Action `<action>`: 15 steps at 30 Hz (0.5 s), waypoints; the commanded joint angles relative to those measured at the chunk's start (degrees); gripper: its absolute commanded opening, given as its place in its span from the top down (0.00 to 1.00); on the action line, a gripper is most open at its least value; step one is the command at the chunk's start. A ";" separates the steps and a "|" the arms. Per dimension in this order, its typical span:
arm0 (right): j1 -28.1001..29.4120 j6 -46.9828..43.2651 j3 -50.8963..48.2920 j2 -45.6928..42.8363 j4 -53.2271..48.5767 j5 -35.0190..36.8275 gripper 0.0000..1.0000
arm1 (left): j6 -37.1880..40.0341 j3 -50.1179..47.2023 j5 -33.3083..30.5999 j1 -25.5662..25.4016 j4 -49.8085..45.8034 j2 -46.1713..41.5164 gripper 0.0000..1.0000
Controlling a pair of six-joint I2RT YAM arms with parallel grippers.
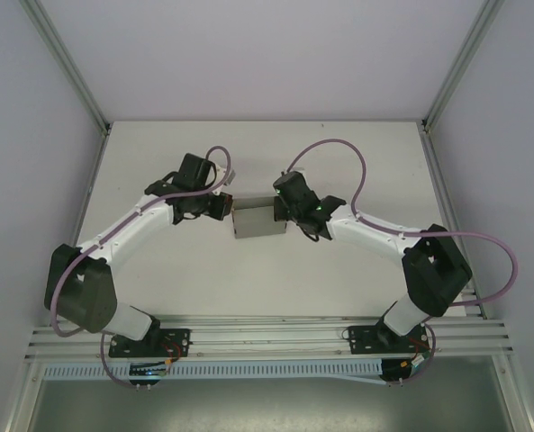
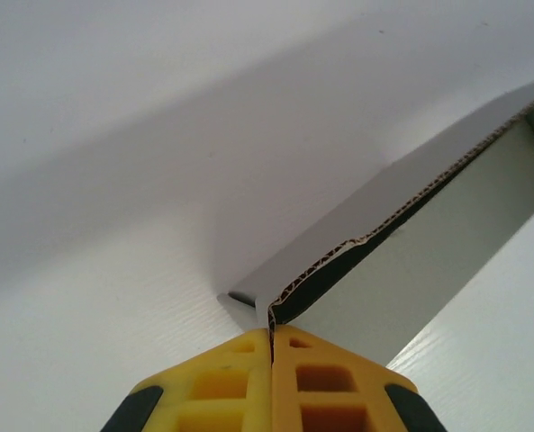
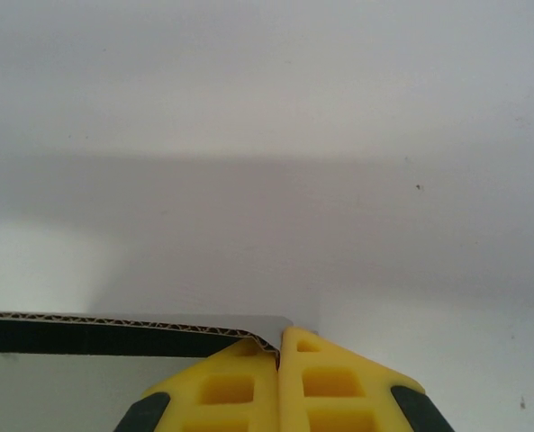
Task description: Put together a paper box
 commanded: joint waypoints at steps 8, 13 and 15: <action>2.44 7.85 -2.96 0.73 -5.95 6.11 1.00 | -19.99 -2.21 -8.33 -6.00 0.60 3.55 1.00; 2.58 8.52 -2.92 1.25 -6.13 6.34 1.00 | -21.86 -4.16 -8.11 -6.36 -1.54 1.68 1.00; 2.57 8.71 -3.03 1.34 -6.07 6.36 1.00 | -21.78 -5.50 -8.52 -6.54 -1.44 0.78 1.00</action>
